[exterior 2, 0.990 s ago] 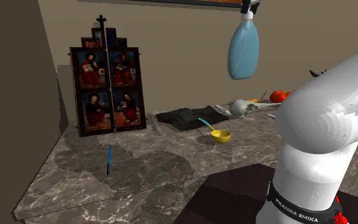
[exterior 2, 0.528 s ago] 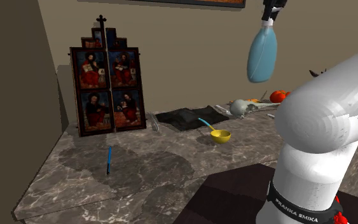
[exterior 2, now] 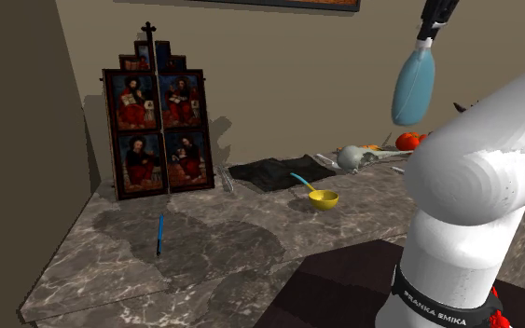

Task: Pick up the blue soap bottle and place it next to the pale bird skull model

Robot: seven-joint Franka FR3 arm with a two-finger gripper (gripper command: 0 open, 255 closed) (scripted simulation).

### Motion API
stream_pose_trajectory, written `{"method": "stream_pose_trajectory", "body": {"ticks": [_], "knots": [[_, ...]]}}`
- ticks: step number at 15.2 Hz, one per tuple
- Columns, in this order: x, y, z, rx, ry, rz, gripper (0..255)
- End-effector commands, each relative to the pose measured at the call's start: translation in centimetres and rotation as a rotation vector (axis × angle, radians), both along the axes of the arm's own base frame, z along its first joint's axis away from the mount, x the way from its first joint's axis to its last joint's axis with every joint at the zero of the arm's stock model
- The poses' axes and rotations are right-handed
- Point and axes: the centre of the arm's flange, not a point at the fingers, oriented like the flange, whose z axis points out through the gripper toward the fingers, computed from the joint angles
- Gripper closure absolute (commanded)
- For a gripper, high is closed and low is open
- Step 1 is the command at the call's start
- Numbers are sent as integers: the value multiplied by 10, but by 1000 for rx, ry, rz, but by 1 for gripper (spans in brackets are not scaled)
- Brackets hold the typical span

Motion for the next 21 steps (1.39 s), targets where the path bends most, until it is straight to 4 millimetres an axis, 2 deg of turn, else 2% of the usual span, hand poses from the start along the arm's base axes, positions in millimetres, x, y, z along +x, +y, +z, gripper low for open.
{"method": "stream_pose_trajectory", "body": {"ticks": [1, 21], "knots": [[-17, -19, -7, -1, 0, 1, 255], [-183, -219, -59, -1, 0, 1, 255]]}}
